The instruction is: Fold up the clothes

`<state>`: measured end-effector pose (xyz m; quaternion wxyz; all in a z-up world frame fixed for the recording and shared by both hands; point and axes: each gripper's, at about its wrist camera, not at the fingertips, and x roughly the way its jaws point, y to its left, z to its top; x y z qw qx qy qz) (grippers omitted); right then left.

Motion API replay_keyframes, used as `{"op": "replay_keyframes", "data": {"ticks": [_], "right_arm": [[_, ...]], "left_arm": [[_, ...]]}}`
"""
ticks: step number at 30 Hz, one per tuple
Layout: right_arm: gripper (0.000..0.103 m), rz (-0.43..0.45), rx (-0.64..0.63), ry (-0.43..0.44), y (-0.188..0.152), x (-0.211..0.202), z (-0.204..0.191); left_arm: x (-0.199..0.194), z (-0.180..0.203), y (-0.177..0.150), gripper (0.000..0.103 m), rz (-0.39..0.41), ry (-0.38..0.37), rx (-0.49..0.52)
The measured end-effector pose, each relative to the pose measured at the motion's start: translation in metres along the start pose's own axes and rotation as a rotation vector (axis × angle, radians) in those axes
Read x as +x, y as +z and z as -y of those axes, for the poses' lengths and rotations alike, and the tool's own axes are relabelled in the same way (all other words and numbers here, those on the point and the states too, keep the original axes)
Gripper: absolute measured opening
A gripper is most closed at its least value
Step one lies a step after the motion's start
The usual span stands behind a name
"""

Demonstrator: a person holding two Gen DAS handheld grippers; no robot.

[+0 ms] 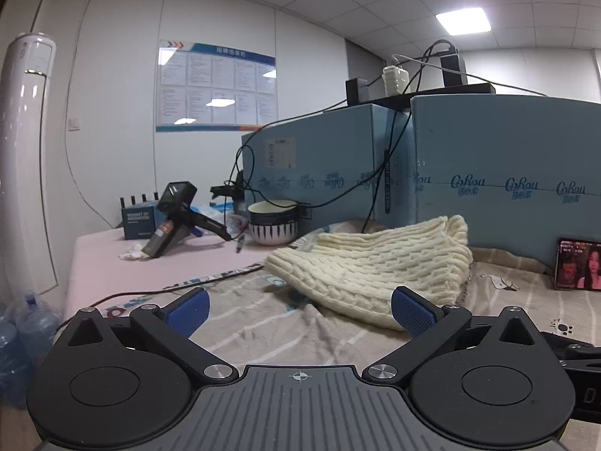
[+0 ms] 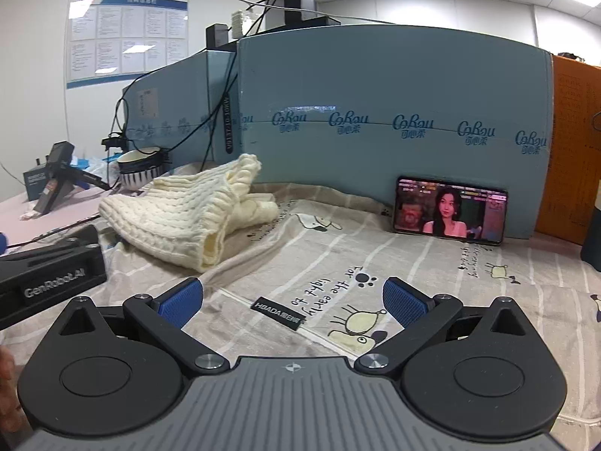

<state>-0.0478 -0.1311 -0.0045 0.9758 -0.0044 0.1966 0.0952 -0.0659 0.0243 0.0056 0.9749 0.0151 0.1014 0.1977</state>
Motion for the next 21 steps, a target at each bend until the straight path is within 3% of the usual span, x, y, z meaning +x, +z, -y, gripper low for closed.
{"op": "replay_keyframes", "data": {"ticks": [5, 9, 12, 18, 21], "right_arm": [[0.103, -0.034, -0.027, -0.002, -0.005, 0.007, -0.003], [0.103, -0.051, -0.01, 0.008, -0.004, 0.009, 0.0], [0.103, -0.062, 0.009, 0.018, -0.003, 0.01, 0.003], [0.103, -0.059, 0.045, 0.039, 0.009, 0.001, 0.007], [0.103, -0.152, 0.117, 0.068, 0.029, 0.008, 0.01]], "left_arm": [[-0.012, 0.004, 0.001, 0.103, 0.059, 0.006, 0.024], [-0.005, 0.007, 0.001, 0.103, 0.007, 0.04, 0.036], [-0.002, 0.007, 0.002, 0.103, -0.038, 0.017, 0.033], [-0.001, 0.003, 0.023, 0.103, -0.1, 0.013, -0.049], [0.003, 0.004, 0.04, 0.103, -0.125, 0.037, -0.084]]}}
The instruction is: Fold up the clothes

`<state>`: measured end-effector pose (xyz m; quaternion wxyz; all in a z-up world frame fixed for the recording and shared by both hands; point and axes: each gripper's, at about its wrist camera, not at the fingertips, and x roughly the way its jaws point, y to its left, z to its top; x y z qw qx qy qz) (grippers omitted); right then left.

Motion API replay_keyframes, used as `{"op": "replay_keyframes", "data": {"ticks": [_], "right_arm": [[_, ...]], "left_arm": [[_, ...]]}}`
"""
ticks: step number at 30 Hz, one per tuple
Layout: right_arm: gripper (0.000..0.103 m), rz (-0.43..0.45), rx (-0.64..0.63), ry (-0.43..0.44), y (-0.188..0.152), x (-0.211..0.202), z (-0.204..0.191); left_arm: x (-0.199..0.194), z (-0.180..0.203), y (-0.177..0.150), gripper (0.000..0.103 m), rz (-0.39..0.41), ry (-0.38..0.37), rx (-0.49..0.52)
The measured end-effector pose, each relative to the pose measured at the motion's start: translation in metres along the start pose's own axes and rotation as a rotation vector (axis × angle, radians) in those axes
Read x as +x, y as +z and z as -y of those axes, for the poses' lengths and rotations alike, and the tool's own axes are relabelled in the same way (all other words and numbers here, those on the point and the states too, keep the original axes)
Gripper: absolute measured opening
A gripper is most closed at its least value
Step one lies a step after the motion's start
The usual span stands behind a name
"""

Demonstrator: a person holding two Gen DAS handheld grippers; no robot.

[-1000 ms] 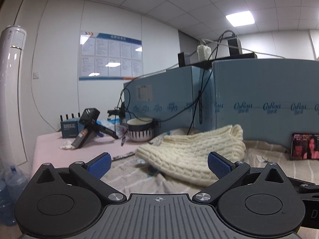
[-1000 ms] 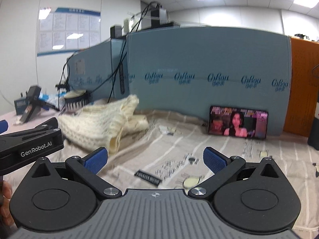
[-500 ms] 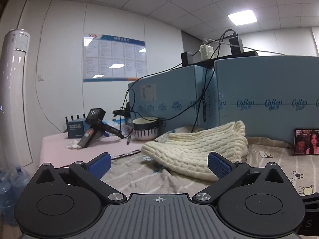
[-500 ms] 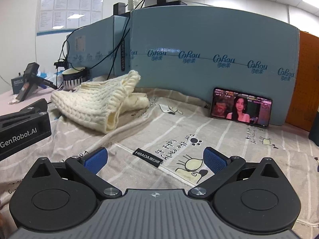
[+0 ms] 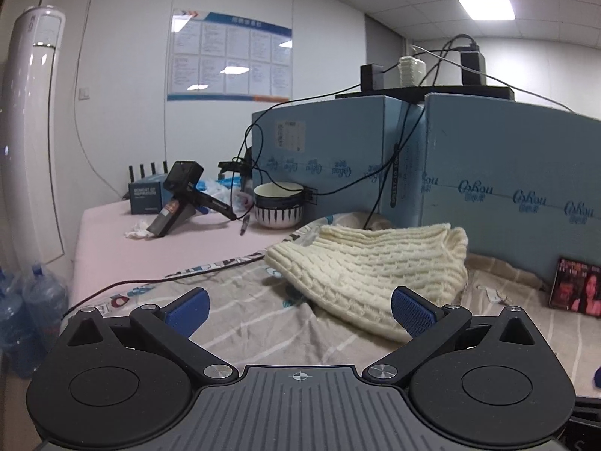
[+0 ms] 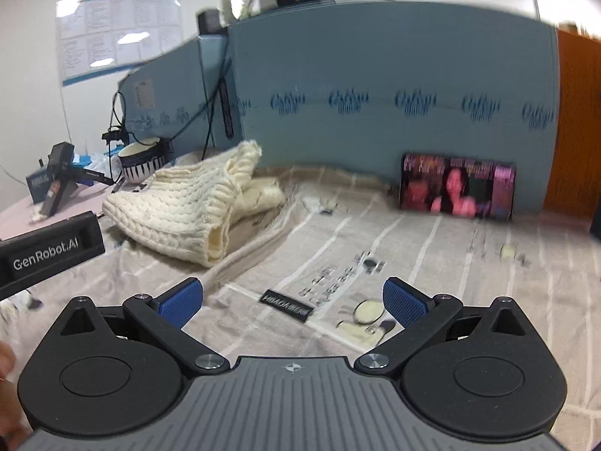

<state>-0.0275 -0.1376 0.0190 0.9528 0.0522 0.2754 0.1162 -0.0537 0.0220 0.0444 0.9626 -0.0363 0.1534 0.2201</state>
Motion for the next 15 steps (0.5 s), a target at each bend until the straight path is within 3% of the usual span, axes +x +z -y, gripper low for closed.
{"op": "replay_keyframes", "data": {"ticks": [3, 7, 10, 15], "right_arm": [[0.103, -0.082, 0.01, 0.036, 0.031, 0.008, -0.005], [0.103, -0.038, -0.033, 0.026, 0.068, 0.013, -0.013], [0.103, -0.064, 0.014, 0.088, 0.078, 0.023, -0.004], [0.103, -0.087, 0.016, 0.067, 0.076, 0.04, 0.013]], "left_arm": [[0.006, -0.003, 0.019, 0.103, -0.017, 0.046, -0.042], [0.025, -0.011, 0.037, 0.103, -0.066, 0.101, -0.091], [0.036, -0.01, 0.04, 0.103, -0.096, 0.106, -0.121], [0.054, 0.007, 0.034, 0.103, -0.122, 0.09, -0.155]]}}
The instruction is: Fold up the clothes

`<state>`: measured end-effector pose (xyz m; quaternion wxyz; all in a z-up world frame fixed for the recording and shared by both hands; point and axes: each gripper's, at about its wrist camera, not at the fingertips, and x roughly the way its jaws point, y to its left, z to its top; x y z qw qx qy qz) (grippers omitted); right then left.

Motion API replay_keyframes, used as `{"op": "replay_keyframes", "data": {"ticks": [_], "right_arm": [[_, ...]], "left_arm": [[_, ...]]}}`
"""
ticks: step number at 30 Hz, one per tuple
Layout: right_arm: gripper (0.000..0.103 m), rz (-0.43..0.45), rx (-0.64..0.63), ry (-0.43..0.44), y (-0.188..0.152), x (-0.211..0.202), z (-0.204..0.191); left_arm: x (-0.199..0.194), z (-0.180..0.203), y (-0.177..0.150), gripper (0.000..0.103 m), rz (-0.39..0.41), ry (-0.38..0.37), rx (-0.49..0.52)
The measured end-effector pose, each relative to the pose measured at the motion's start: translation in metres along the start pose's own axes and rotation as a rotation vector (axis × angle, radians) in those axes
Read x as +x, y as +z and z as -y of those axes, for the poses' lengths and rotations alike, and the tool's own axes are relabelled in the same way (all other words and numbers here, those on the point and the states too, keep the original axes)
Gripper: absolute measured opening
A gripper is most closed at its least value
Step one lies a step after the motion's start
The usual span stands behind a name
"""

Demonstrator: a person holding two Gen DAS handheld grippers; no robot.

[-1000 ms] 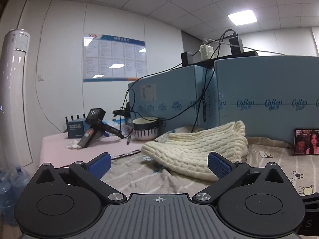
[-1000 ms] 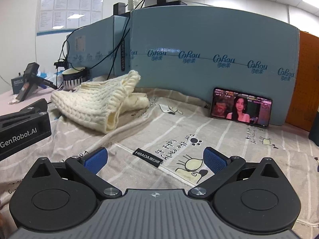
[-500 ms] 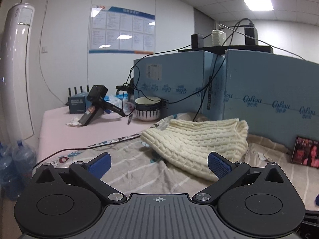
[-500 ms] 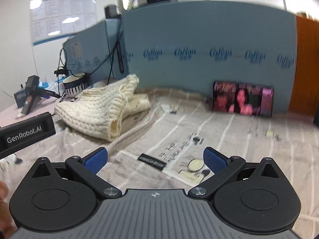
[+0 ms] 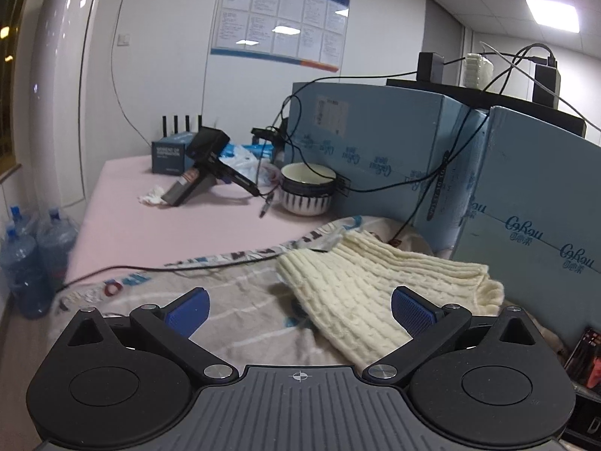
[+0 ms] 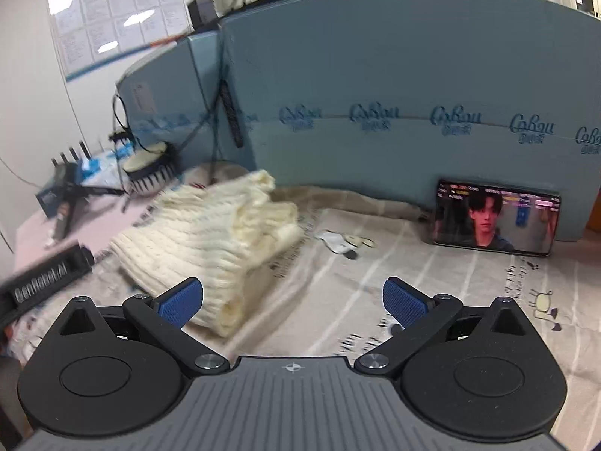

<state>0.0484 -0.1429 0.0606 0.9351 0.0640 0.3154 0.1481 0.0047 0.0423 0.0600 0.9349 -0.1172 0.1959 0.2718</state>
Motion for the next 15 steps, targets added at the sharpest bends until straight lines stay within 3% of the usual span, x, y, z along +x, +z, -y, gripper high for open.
{"op": "replay_keyframes", "data": {"ticks": [7, 15], "right_arm": [[0.103, -0.036, -0.006, 0.05, -0.001, 0.018, 0.01], [0.103, -0.073, -0.048, 0.081, -0.008, 0.029, 0.001]], "left_arm": [[0.024, 0.02, -0.03, 0.103, -0.033, 0.089, 0.125], [0.024, 0.017, -0.033, 0.103, -0.016, 0.09, 0.103]]}}
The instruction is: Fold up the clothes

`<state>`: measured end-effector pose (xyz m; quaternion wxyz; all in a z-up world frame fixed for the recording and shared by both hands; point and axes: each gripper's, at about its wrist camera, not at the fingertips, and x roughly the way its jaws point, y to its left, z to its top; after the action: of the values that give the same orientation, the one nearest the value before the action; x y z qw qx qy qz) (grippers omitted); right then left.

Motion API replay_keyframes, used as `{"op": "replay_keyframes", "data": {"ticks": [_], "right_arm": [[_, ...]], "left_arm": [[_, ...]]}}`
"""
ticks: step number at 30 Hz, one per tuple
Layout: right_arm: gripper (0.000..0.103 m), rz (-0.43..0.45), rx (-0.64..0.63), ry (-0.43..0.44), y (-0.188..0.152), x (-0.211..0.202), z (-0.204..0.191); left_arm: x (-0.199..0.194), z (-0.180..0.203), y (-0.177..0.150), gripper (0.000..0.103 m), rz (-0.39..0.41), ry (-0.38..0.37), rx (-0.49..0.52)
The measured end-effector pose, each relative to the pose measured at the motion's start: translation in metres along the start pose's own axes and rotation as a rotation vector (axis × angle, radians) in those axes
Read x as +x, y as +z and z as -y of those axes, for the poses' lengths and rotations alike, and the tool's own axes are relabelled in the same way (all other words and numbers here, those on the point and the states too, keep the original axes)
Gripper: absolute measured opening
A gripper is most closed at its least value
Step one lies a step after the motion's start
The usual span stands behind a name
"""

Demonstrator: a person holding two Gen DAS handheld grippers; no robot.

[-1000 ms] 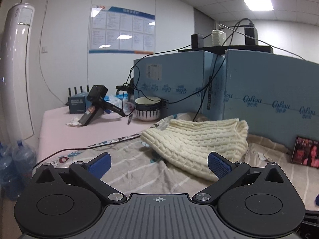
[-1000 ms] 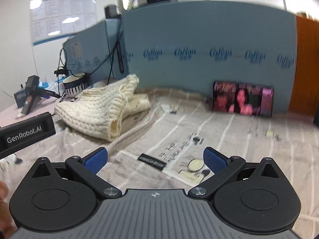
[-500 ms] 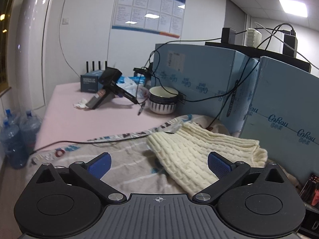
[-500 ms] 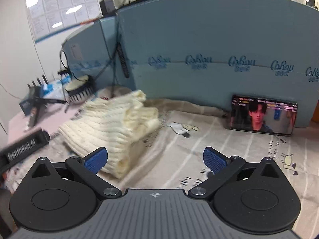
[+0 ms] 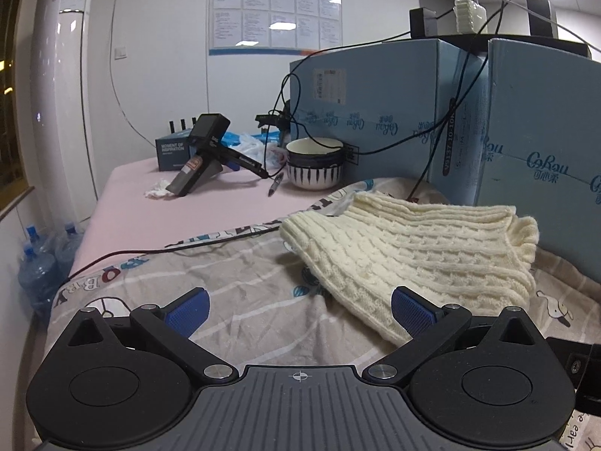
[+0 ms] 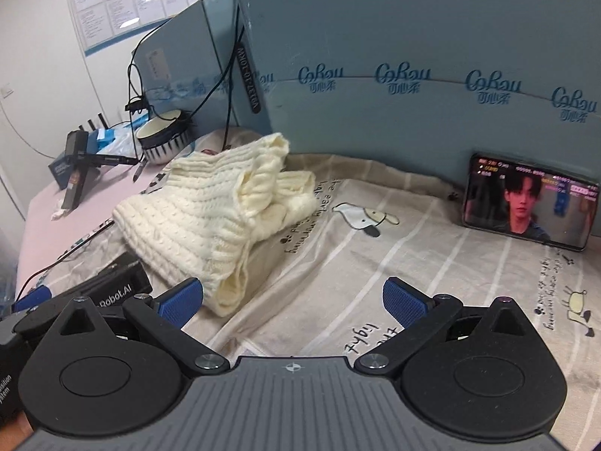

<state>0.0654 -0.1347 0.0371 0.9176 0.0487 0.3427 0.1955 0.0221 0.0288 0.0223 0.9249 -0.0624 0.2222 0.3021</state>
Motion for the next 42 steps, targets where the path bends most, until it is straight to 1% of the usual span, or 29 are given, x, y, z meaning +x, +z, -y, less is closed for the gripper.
{"op": "replay_keyframes", "data": {"ticks": [2, 9, 13, 18, 42], "right_arm": [[0.103, -0.003, 0.008, 0.006, 0.0, 0.002, 0.001], [0.103, -0.021, 0.034, 0.029, 0.0, 0.009, 0.007], [0.103, -0.024, 0.03, 0.027, -0.001, 0.01, 0.007], [0.103, -0.02, 0.021, 0.026, -0.003, 0.009, 0.006], [0.103, -0.024, 0.028, 0.019, -0.004, 0.011, 0.007]], "left_arm": [[0.0, -0.001, 0.0, 0.103, 0.009, 0.003, -0.011], [0.001, 0.003, -0.004, 0.103, 0.021, -0.017, 0.001], [0.001, 0.005, -0.006, 0.103, 0.031, -0.027, 0.008], [0.0, 0.002, -0.005, 0.103, 0.048, -0.025, -0.019], [0.0, 0.004, -0.009, 0.103, 0.067, -0.025, -0.033]]}}
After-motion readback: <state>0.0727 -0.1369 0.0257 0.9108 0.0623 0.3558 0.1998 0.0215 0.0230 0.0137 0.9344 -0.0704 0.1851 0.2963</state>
